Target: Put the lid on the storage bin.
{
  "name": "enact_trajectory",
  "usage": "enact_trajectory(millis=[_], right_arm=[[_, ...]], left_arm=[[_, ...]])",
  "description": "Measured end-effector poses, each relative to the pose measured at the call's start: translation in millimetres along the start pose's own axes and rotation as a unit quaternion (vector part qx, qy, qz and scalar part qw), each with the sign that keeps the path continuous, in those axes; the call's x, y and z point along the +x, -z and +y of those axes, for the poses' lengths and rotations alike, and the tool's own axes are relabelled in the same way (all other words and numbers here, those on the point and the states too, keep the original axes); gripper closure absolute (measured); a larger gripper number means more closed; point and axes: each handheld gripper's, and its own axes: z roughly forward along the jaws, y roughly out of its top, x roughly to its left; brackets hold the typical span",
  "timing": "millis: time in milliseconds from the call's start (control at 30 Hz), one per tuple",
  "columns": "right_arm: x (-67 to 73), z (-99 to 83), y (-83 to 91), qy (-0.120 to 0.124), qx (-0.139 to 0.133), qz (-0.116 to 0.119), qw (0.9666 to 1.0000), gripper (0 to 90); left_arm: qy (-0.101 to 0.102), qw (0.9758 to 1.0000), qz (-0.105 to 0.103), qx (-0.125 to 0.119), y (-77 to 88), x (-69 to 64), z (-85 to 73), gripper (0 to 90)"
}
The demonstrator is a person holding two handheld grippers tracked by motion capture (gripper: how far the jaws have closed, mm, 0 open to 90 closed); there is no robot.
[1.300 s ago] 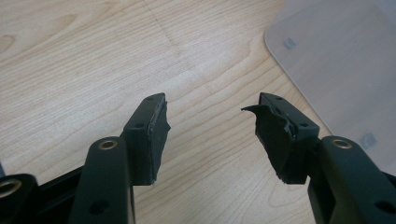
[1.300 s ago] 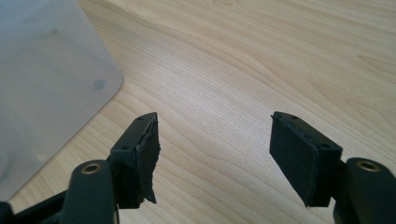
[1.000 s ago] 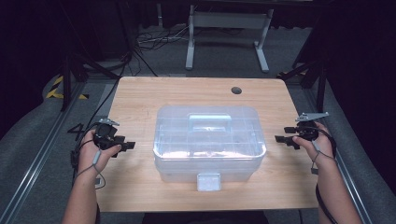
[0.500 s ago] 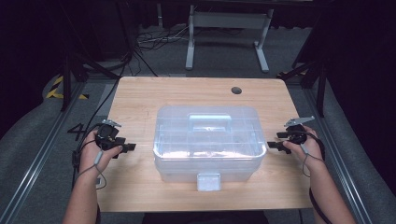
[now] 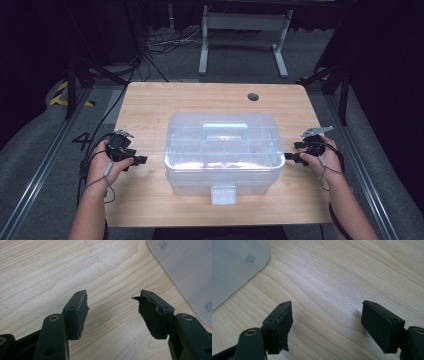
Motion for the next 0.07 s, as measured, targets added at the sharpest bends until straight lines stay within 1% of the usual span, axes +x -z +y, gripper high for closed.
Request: enact_trajectory(millis=[67], right_arm=[[0.0,0.3,0.7,0.001,-0.001,0.0,1.0,25.7]], left_arm=[[0.0,1.0,-0.001,0.0,0.4,0.0,0.3,40.4]])
